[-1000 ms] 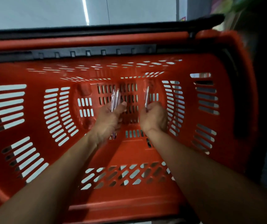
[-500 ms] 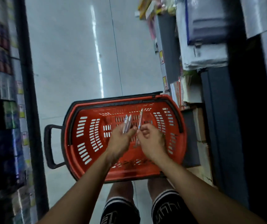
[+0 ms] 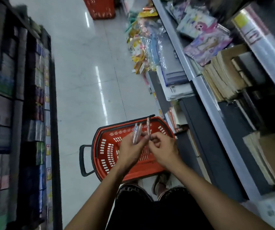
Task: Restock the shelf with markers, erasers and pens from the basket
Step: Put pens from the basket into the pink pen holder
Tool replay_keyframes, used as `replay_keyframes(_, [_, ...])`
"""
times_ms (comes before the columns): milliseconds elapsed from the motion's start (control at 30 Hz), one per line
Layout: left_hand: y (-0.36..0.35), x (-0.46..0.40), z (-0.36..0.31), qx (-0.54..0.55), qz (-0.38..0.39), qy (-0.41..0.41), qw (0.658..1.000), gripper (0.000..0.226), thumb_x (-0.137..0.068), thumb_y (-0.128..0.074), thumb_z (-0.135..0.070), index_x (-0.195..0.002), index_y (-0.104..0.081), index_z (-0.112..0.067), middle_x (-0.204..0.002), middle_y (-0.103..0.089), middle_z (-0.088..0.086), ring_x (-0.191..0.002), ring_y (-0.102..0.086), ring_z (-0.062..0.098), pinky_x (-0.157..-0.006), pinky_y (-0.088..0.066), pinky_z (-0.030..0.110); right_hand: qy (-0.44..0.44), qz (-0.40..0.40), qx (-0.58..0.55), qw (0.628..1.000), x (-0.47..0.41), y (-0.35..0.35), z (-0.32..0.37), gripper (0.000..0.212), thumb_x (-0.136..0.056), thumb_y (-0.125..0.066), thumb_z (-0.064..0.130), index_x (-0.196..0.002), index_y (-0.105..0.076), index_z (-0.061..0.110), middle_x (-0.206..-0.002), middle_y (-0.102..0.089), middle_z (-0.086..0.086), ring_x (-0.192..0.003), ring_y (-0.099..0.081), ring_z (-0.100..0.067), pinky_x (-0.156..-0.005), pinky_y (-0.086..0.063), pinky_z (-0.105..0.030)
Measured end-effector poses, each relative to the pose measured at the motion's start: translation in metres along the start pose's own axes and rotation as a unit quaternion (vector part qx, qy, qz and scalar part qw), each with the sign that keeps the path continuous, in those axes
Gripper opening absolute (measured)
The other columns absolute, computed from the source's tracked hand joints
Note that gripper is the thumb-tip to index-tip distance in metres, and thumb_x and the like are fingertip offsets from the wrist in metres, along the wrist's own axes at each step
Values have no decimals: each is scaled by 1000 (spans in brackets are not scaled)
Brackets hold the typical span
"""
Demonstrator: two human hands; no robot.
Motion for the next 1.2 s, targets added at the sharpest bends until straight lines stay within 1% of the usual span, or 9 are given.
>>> replay_keyframes(200, [-8,38,-24,-40,83,-55,994,10,-98,-74,-29,-100,-80,-21,-95,-80,2,-92,-76,22,-89,-61,55,-1,-113,-37,993,67,23,9,6,-86,-73,36,-88,-67,35,-75,-69,21,-68,-67,4,-58,-48,-10])
replay_keyframes(300, [-21,59,-38,-64,149,-87,983,13,-99,-72,-31,-102,-80,-20,-98,-80,1,-93,-76,22,-89,-60,55,-30,-187,-67,980,101,30,2,20,-77,-65,54,-91,-64,39,-80,-70,26,-70,-67,8,-59,-51,-12])
replay_keyframes(400, [-39,80,-50,-92,197,-131,967,14,-100,-70,-28,-97,-79,-17,-92,-79,2,-86,-75,25,-82,-60,53,-55,-241,-83,965,135,38,-10,33,-74,-59,62,-98,-64,41,-82,-72,24,-71,-69,6,-64,-60,-28])
replay_keyframes(467, [-54,95,-57,-100,212,-148,961,21,-103,-66,-27,-92,-75,-12,-85,-76,8,-79,-72,31,-73,-59,51,-60,-275,-100,954,162,49,-16,29,-80,-60,63,-98,-65,41,-82,-72,25,-71,-69,5,-61,-58,-23])
replay_keyframes(667, [-127,154,-68,-130,329,-197,914,29,-105,-62,-25,-86,-65,-4,-72,-66,7,-63,-58,22,-61,-47,37,-93,-383,-128,910,260,96,-42,3,-91,-71,39,-88,-71,39,-85,-71,29,-79,-67,9,-65,-48,-11])
replay_keyframes(867, [-214,232,-59,-178,402,-226,869,27,-104,-65,-24,-78,-67,-31,-63,-62,-13,-58,-54,2,-56,-45,22,-98,-484,-167,853,368,144,-88,23,-92,-76,27,-96,-65,47,-86,-70,26,-82,-67,3,-69,-48,-10])
replay_keyframes(967, [-254,280,-51,-195,425,-251,847,28,-101,-61,-33,-75,-59,-23,-61,-53,-4,-57,-49,9,-54,-41,36,-103,-522,-187,826,427,164,-120,26,-91,-76,22,-98,-66,44,-85,-72,21,-81,-69,0,-71,-50,-11])
replay_keyframes(1100, [-308,352,-42,-193,433,-278,836,31,-104,-63,-27,-74,-62,-26,-62,-54,-5,-58,-48,3,-55,-40,24,-100,-551,-197,804,509,190,-163,22,-91,-76,17,-94,-67,37,-83,-72,16,-78,-69,-2,-67,-48,-11])
replay_keyframes(1200, [-344,407,-33,-186,455,-292,821,31,-105,-62,-27,-78,-61,-13,-66,-55,10,-58,-49,8,-54,-40,27,-93,-566,-194,796,571,208,-187,16,-92,-73,23,-92,-65,36,-84,-71,19,-79,-68,0,-64,-46,-8])
Point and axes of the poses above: each hand's wrist, its own x-axis away from the middle knuckle, its own y-axis out of the back of the hand, z = x × y, the point moved 8 cm from there along -x, towards the middle knuckle
